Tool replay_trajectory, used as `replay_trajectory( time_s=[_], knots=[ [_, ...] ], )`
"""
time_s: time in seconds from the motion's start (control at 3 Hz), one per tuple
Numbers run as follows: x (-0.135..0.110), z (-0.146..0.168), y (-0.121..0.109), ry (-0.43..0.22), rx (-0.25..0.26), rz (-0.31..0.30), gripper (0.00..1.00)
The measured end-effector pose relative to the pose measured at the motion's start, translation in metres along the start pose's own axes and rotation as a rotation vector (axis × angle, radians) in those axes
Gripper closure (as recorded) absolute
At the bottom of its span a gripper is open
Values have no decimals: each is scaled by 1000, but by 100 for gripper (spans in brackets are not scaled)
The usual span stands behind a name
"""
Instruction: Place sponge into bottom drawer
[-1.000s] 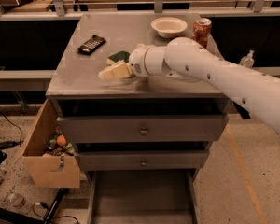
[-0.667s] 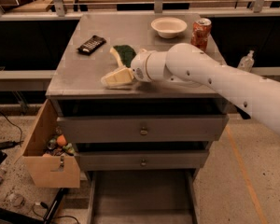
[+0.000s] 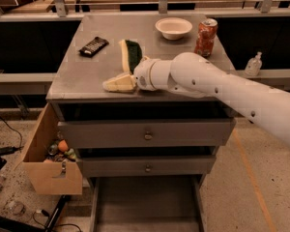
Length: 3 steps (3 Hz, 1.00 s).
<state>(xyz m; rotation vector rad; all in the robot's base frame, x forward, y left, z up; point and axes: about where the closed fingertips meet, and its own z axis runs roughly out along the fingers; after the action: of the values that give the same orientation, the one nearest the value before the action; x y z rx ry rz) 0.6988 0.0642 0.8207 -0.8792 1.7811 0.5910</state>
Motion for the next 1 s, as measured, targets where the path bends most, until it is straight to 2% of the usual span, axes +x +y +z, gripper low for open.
replay_trajectory(
  time_s=[0.67,1.0],
  knots=[
    [-8,-3,0,0,0,0,87],
    [-8,-3,0,0,0,0,100]
  ],
)
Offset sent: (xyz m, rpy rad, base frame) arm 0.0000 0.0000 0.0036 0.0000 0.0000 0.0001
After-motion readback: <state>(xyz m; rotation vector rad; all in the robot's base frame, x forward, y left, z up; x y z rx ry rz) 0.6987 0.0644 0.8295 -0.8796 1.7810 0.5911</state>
